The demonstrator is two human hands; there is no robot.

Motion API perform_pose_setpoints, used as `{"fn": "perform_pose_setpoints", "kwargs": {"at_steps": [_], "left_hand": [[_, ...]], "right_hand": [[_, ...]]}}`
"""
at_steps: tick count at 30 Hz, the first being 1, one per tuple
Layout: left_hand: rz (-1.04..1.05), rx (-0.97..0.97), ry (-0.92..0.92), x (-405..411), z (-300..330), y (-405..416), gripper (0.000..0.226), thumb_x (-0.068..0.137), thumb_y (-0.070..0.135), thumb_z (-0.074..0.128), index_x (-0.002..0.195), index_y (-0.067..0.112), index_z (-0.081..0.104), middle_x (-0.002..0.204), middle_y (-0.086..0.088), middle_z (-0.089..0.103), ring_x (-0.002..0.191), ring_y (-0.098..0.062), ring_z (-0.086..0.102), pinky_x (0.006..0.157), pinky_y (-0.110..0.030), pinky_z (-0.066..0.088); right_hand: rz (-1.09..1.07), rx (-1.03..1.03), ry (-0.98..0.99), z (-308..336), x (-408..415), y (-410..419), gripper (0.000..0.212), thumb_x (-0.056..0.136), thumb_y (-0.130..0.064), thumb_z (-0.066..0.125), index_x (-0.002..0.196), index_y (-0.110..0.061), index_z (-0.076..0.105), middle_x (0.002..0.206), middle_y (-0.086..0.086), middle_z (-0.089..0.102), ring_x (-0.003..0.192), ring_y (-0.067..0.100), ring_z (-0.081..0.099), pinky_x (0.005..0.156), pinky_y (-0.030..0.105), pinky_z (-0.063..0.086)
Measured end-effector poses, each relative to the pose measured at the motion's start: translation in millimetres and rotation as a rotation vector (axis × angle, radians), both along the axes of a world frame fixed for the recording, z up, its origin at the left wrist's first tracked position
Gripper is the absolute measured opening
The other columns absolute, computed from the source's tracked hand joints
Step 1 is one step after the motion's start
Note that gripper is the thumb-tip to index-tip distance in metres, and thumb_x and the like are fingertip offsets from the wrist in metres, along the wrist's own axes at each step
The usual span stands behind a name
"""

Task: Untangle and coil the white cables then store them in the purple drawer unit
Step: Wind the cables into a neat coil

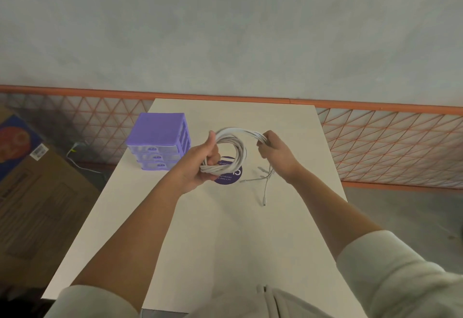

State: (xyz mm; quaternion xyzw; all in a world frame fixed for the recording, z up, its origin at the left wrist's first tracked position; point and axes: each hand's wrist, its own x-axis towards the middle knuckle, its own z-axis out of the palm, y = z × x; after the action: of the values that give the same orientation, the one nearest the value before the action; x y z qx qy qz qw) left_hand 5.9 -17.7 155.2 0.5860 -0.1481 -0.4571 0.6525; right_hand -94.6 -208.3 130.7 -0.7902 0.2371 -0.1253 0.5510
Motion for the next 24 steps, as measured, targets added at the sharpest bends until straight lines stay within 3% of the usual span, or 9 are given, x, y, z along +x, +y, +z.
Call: {"fn": "perform_pose_setpoints", "kwargs": {"at_steps": [2,5,10,14,17,21,24], "left_hand": [[0.038,-0.031,0.058,0.3,0.7,0.1,0.049,0.089,0.063,0.042,0.064,0.023,0.030,0.054,0.007,0.027,0.040,-0.006,0.031,0.039,-0.017,0.033],[0.109,-0.133,0.176,5.1,1.9,0.4,0.051,0.089,0.064,0.043,0.058,0.024,0.034,0.049,0.009,0.027,0.039,-0.004,0.031,0.036,-0.014,0.032],[0.210,-0.312,0.307,17.1,3.3,0.6,0.054,0.090,0.064,0.041,0.053,0.025,0.039,0.047,0.008,0.028,0.039,-0.004,0.038,0.034,-0.012,0.037],[0.238,-0.399,0.391,16.8,3.3,-0.6,0.057,0.091,0.062,0.041,0.049,0.025,0.046,0.042,0.009,0.031,0.037,-0.002,0.041,0.033,-0.011,0.039],[0.212,-0.399,0.410,12.9,-0.2,-1.8,0.054,0.089,0.062,0.043,0.050,0.024,0.046,0.044,0.009,0.032,0.037,-0.003,0.042,0.033,-0.012,0.040],[0.112,-0.250,0.341,4.1,-6.5,-3.8,0.051,0.085,0.065,0.045,0.056,0.024,0.038,0.046,0.008,0.030,0.038,-0.003,0.041,0.033,-0.013,0.039],[0.016,-0.083,0.233,-3.4,-8.5,-4.5,0.052,0.088,0.066,0.042,0.059,0.024,0.034,0.050,0.008,0.027,0.039,-0.004,0.036,0.037,-0.016,0.038]], "right_hand": [[-0.027,-0.088,0.085,-11.5,4.0,3.1,0.008,0.092,-0.012,0.047,0.099,-0.012,0.051,0.080,-0.003,0.048,0.065,0.013,0.042,0.056,0.025,0.035],[-0.063,-0.140,0.171,-31.0,7.2,4.7,0.013,0.098,-0.019,0.046,0.085,-0.016,0.049,0.079,-0.002,0.047,0.068,0.017,0.044,0.059,0.030,0.043],[-0.108,0.015,0.289,-59.7,-8.0,17.0,0.029,0.099,-0.037,0.047,0.091,-0.011,0.057,0.079,-0.002,0.060,0.075,0.018,0.053,0.062,0.028,0.040],[-0.139,0.103,0.335,-82.5,-15.1,27.4,0.026,0.101,-0.033,0.046,0.096,-0.009,0.052,0.096,0.003,0.061,0.075,0.016,0.051,0.063,0.026,0.039],[-0.251,0.332,0.269,-89.6,-16.5,32.0,0.033,0.102,-0.042,0.040,0.104,-0.011,0.051,0.099,0.004,0.063,0.081,0.018,0.053,0.068,0.027,0.041],[-0.486,0.782,0.087,-77.3,-7.0,31.7,0.044,0.101,-0.050,0.036,0.086,-0.010,0.046,0.061,0.004,0.057,0.065,0.024,0.058,0.071,0.035,0.045],[-0.585,1.077,-0.097,-57.6,2.6,28.8,0.043,0.102,-0.048,0.038,0.080,-0.011,0.038,0.057,0.005,0.039,0.057,0.026,0.051,0.079,0.046,0.050]]}}
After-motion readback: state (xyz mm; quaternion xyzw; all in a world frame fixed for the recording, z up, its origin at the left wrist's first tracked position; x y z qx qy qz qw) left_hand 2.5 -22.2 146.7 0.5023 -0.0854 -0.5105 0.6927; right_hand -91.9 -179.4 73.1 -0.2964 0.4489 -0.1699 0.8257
